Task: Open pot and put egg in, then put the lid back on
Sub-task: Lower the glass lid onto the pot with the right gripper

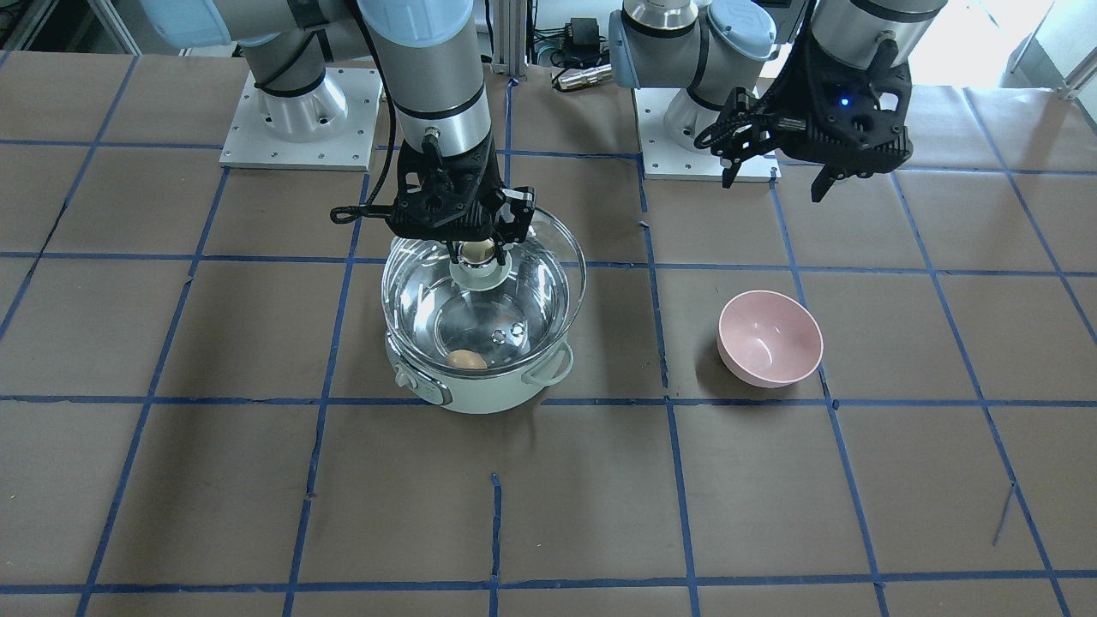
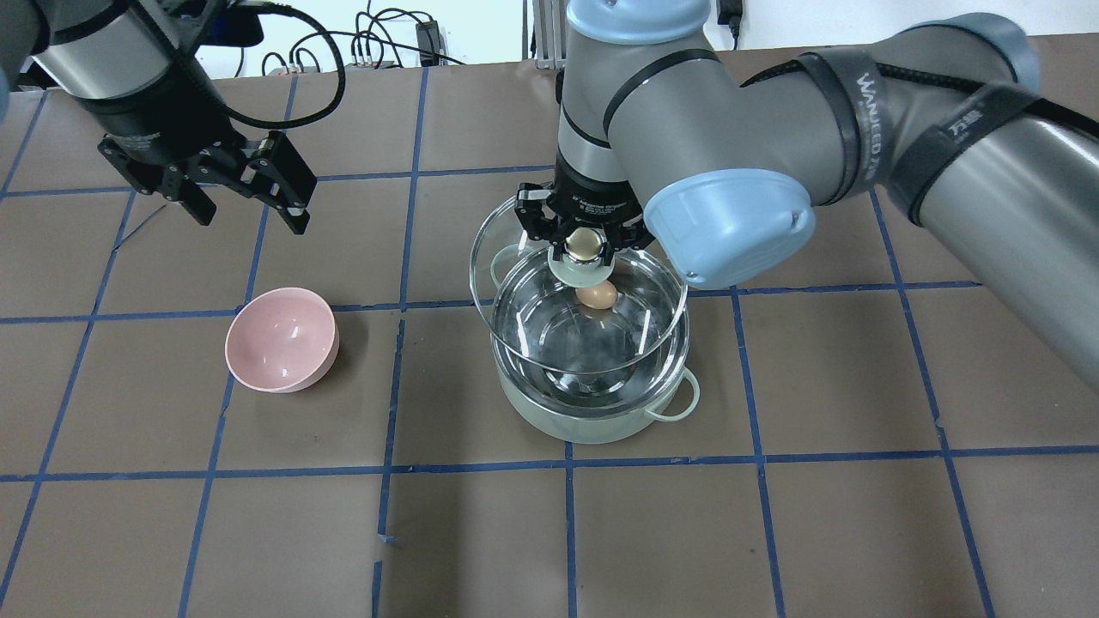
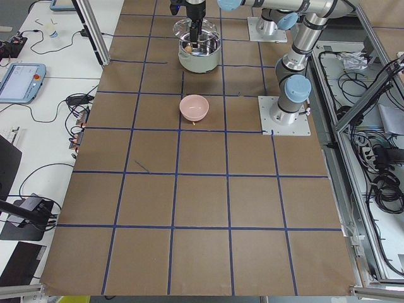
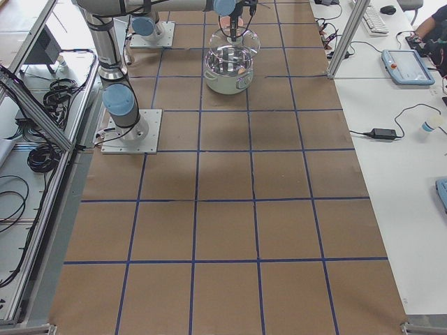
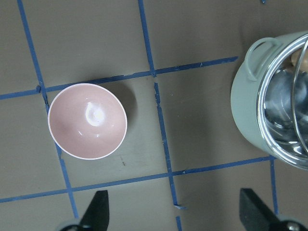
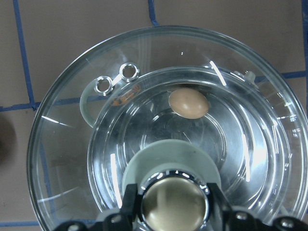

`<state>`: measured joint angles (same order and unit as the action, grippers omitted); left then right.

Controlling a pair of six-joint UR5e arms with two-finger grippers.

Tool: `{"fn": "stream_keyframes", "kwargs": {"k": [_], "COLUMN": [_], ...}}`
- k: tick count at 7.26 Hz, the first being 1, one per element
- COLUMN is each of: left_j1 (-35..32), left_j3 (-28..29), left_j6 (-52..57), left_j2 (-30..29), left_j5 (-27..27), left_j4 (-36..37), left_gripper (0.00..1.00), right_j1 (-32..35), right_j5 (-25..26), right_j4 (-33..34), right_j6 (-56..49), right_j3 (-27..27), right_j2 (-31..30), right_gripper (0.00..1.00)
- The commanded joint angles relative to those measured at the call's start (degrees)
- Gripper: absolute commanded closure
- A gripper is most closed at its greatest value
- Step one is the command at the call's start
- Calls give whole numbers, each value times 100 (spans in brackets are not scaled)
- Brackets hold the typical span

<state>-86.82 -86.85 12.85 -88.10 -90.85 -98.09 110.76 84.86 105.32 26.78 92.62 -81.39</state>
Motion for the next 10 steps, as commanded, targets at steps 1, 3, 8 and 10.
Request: {"fn": "stream_keyframes", "kwargs": {"k": [1, 3, 8, 10], "left_j1": [69, 78, 69, 60], "left_j3": [9, 44, 10, 1], "left_j6": [-306, -309, -327, -327], "left_j2": [-84, -94, -94, -94], "left_j5": [153, -53, 23, 84], "left_j4": [-35, -26, -44, -44], "left_gripper": [6, 6, 6, 6], "right_j1": [7, 7, -1, -10], "right_j5": [-40, -40, -75, -66], "right_j4": [24, 32, 304, 454], "right_j6": [-49, -76, -129, -146], "right_j3": [185, 317, 615, 696], "right_j2": [27, 27, 1, -8], "right_gripper": [66, 66, 66, 66]}}
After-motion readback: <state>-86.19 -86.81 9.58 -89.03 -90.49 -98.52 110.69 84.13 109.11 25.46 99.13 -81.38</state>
